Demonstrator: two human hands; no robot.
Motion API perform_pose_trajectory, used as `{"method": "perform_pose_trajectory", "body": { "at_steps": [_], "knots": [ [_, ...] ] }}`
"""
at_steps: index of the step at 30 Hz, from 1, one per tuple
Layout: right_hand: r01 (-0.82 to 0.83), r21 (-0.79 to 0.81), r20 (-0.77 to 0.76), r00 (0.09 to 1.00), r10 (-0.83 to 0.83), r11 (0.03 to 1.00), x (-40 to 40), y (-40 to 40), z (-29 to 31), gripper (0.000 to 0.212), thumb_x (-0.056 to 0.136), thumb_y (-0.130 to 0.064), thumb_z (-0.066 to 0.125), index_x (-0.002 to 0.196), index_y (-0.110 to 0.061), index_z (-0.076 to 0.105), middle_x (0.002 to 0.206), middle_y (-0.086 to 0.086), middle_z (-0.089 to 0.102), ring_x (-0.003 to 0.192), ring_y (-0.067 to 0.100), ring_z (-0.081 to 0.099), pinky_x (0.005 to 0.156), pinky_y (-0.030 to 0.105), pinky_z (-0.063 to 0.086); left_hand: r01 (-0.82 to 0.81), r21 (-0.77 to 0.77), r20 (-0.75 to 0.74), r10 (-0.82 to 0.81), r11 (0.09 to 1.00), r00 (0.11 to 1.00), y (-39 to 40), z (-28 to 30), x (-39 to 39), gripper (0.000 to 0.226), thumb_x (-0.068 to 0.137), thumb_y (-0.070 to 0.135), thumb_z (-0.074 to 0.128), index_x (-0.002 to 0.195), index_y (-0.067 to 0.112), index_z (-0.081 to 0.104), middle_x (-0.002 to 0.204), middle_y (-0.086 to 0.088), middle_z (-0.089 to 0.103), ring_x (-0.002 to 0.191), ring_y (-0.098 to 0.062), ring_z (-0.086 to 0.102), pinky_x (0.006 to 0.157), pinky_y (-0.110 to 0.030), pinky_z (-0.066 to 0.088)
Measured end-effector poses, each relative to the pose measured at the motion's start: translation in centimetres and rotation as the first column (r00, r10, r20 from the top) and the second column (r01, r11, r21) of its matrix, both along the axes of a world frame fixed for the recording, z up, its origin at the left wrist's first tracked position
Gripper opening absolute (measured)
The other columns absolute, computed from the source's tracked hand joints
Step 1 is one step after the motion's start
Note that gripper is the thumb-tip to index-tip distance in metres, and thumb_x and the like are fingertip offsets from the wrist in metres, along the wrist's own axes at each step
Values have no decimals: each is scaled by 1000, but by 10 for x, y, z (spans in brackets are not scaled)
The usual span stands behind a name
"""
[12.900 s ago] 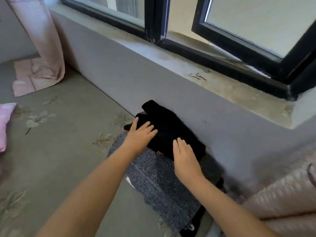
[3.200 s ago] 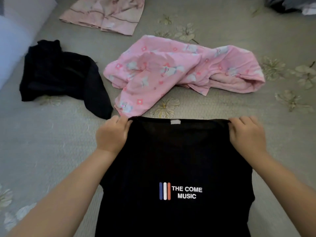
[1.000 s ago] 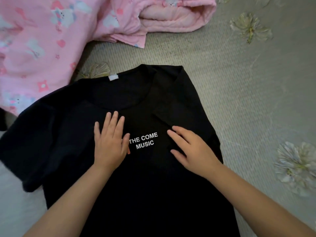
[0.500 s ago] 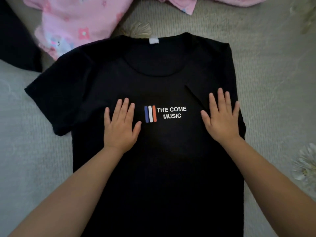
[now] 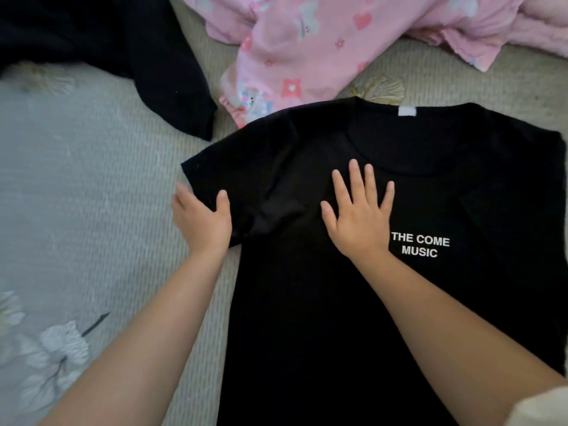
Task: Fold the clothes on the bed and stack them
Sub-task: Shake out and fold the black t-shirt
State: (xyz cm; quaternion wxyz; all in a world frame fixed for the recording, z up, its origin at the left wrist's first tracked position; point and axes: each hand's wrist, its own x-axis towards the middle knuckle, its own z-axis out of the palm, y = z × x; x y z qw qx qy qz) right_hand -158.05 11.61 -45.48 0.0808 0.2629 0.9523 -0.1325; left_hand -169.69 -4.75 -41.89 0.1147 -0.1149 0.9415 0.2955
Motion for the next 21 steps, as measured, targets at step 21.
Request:
{"method": "perform_pose_trajectory", "body": {
  "at_steps": [21],
  "knots": [
    [52,-319,-137,985,-100,946,3,15,17,40,98,-22,36,137,-15,41,152,2,22,143,19,6,111,38,-10,511,178,-420,-405,841,812,20,43,0,11,84,10,60,94,10,65,126,-17,38,117,-32,40,100,-40,34]
  ]
}}
